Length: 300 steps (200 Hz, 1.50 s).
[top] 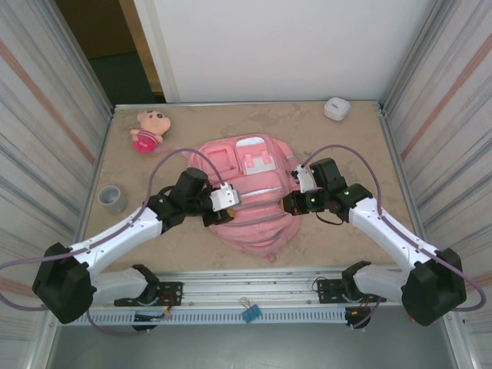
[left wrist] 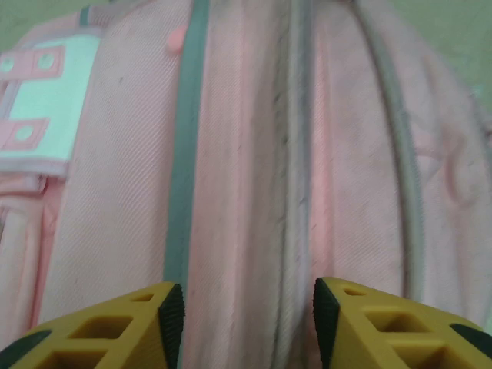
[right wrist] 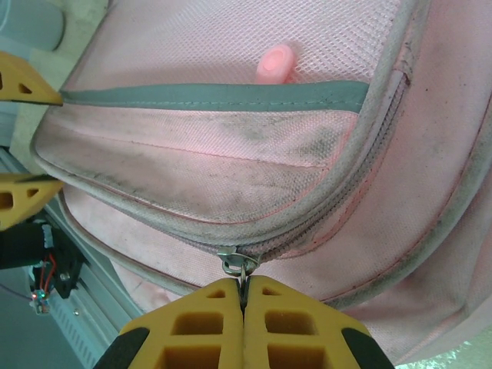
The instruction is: Pack the student bag
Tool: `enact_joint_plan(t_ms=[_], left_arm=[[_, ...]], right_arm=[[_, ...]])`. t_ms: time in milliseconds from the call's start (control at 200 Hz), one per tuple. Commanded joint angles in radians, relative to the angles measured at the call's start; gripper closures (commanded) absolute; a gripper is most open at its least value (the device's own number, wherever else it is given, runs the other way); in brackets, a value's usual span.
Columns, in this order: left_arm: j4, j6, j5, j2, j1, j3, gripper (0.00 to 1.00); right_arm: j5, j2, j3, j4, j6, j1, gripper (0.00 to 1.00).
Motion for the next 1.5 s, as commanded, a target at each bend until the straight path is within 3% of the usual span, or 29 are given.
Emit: enact_joint_plan(t_ms=[0,145,351,501,682,882,967,1203,1368,1498], left_arm=[[0.044,-0.016,0.004,0.03,-0.058,0.073,0.43],[0.089,-0.015,-0.004,0.145,-0.102,0.142,0.37],[0.122,0.001,0.002,0.289,-0.116,0.215,0.41],[0.137,0.002,0.03,0.335,-0.118,0.24,0.6],[0.123,0.034,0.03,0.295,-0.105,0.176,0.91],[0.033,0.084,0.125,0.166,-0.005,0.091,0.92],[-0.03,0.145,0.247,0.107,0.051,0.067,0.92],[-0.052,0.256,0.446,0.034,0.048,0.037,0.92],[-0.09,0.316,0.491,0.032,0.04,0.038,0.92],[-0.069,0.288,0.442,0.022,0.04,0.025,0.88]], right_arm=[[-0.02,-0.022,0.007,0.006,-0.004,0.005,1.0],[-0.031,-0.024,0.006,0.009,0.008,0.011,1.0],[-0.023,-0.048,-0.007,0.01,0.017,0.013,1.0],[0.001,-0.064,-0.023,0.013,0.023,0.012,1.0],[0.197,-0.072,-0.056,-0.057,0.029,-0.053,1.0],[0.257,-0.11,-0.087,-0.004,0.049,-0.088,1.0],[0.236,-0.1,-0.087,0.05,0.056,-0.097,1.0],[0.2,-0.019,-0.114,0.248,0.125,-0.096,1.0],[0.19,0.06,-0.107,0.326,0.147,-0.091,1.0],[0.147,0.071,-0.105,0.332,0.109,-0.075,1.0]])
